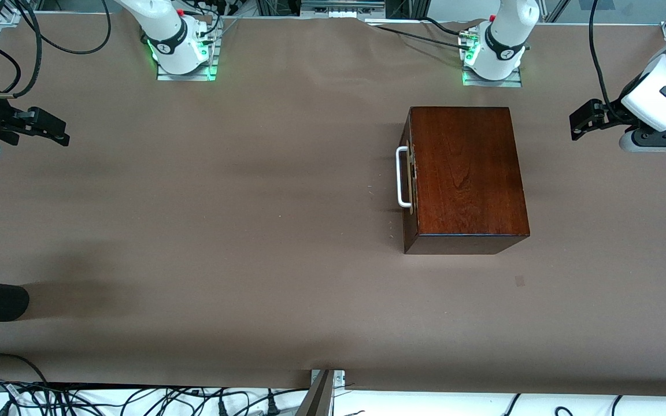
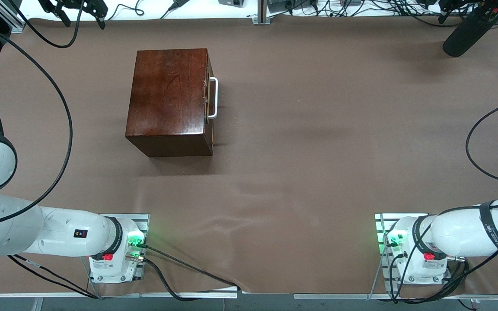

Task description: Open drawer, take yellow block, close drawer

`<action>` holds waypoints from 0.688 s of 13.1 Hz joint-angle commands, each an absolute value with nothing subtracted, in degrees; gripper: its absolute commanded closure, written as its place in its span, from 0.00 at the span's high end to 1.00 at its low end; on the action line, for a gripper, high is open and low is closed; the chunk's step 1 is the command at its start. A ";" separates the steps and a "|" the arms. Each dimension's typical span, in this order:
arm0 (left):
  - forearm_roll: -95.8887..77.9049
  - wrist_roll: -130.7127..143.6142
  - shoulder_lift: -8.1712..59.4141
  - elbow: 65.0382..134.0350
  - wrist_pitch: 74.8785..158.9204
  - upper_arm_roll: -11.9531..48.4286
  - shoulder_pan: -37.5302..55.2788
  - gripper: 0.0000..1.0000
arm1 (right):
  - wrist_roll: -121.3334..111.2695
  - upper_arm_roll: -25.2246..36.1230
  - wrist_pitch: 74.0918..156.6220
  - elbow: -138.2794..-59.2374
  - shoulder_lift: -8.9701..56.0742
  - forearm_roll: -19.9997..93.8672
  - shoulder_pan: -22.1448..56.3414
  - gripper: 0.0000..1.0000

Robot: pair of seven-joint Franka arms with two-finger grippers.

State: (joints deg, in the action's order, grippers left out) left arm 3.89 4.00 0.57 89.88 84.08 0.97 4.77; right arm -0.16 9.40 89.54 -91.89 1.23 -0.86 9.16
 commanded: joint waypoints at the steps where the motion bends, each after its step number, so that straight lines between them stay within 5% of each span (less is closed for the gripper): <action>1: 4.13 3.17 2.46 87.80 80.17 1.05 4.92 1.00 | 0.44 9.49 89.12 -90.70 1.58 -0.88 9.40 1.00; 9: -2.53 3.60 7.64 87.72 70.92 5.17 7.03 1.00 | 0.26 9.58 89.21 -90.70 1.58 -0.97 9.75 1.00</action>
